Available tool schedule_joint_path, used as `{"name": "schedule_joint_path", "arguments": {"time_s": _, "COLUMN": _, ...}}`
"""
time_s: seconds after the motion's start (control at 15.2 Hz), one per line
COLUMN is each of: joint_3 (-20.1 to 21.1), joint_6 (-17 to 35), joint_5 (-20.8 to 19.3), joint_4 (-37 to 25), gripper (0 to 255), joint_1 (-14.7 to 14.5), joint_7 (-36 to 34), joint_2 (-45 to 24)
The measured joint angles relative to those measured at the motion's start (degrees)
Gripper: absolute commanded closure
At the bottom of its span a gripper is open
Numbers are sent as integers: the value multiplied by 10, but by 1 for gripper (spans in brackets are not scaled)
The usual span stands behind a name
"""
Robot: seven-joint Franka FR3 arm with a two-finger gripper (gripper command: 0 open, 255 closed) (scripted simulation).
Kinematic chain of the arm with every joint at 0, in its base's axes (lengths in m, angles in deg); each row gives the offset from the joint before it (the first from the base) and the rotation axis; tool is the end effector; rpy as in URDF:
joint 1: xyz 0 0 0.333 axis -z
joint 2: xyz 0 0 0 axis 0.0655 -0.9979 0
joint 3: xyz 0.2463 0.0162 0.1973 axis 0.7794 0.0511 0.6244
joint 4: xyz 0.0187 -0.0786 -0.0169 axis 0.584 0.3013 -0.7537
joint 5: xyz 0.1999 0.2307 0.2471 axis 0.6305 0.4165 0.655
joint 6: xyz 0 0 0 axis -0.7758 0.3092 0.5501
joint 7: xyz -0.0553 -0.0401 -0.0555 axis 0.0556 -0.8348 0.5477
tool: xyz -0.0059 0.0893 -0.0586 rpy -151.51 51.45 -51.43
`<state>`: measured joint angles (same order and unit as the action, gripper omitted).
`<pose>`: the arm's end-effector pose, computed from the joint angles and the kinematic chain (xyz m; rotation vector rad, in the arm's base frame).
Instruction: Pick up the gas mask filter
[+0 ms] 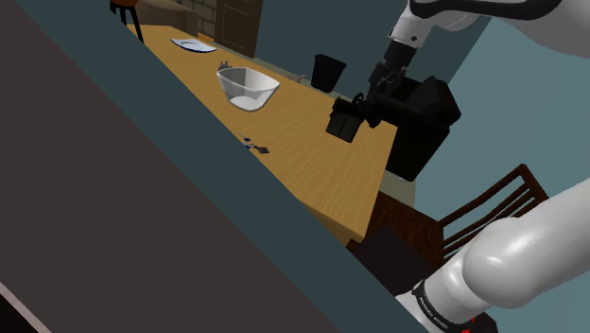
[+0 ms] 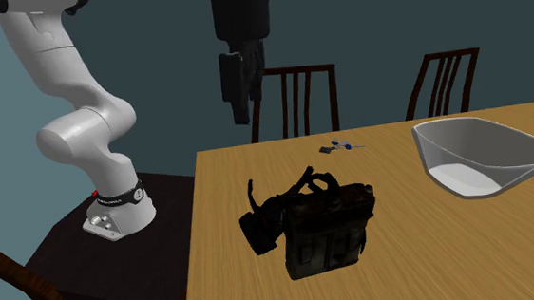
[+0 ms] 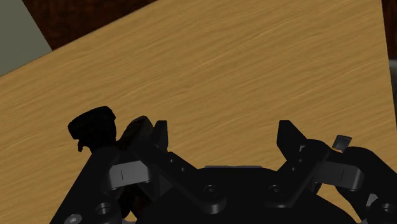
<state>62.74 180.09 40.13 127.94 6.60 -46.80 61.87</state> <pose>0.4800 -0.1346 0.5983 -3.0801 -0.0108 0.0333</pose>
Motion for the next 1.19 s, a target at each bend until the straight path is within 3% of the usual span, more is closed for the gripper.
{"name": "schedule_joint_path", "arguments": {"time_s": 0.2, "joint_3": -16, "joint_6": 1, "joint_5": 6, "joint_4": -52, "gripper": 0, "joint_1": 8, "joint_7": 33, "joint_2": -53}}
{"name": "schedule_joint_path", "arguments": {"time_s": 0.86, "joint_3": -46, "joint_6": -64, "joint_5": 65, "joint_4": -361, "gripper": 0, "joint_1": 64, "joint_7": 127, "joint_2": -303}}
{"name": "schedule_joint_path", "arguments": {"time_s": 1.19, "joint_3": -46, "joint_6": -31, "joint_5": 65, "joint_4": -330, "gripper": 0, "joint_1": 65, "joint_7": 135, "joint_2": -306}}
